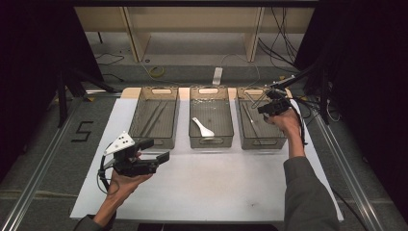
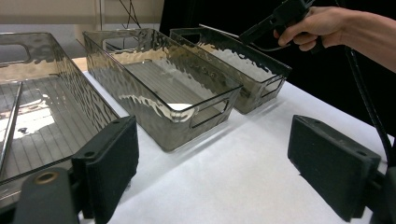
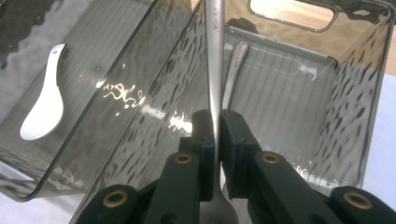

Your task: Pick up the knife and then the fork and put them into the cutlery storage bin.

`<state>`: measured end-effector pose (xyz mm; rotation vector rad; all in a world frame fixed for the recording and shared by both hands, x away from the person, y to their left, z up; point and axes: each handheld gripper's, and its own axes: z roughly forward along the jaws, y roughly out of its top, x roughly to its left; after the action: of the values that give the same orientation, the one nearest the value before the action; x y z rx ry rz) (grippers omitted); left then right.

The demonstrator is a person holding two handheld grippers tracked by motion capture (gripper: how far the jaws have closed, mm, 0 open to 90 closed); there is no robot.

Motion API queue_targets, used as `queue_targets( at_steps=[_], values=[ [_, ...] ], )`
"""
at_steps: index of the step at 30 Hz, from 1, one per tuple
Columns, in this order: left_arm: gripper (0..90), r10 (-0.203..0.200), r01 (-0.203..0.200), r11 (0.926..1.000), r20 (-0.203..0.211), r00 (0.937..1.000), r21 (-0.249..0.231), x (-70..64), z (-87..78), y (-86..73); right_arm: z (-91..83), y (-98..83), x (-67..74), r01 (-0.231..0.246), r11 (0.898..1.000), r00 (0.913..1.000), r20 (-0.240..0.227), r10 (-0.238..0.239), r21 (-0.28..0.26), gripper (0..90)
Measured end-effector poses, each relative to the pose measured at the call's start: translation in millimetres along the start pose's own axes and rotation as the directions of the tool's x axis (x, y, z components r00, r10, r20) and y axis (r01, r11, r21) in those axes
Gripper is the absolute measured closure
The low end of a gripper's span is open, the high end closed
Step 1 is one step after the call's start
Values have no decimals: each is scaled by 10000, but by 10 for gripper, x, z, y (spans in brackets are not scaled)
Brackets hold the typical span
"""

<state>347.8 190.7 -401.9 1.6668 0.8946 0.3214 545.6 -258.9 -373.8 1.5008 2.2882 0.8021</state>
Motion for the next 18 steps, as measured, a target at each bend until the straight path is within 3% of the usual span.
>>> queue_targets(
  at_steps=[18],
  values=[
    [160, 45, -45, 10000, 21, 10000, 3, -8, -4, -1, 238, -7, 77, -168, 9995, 9998, 80, 165, 265, 850]
  ],
)
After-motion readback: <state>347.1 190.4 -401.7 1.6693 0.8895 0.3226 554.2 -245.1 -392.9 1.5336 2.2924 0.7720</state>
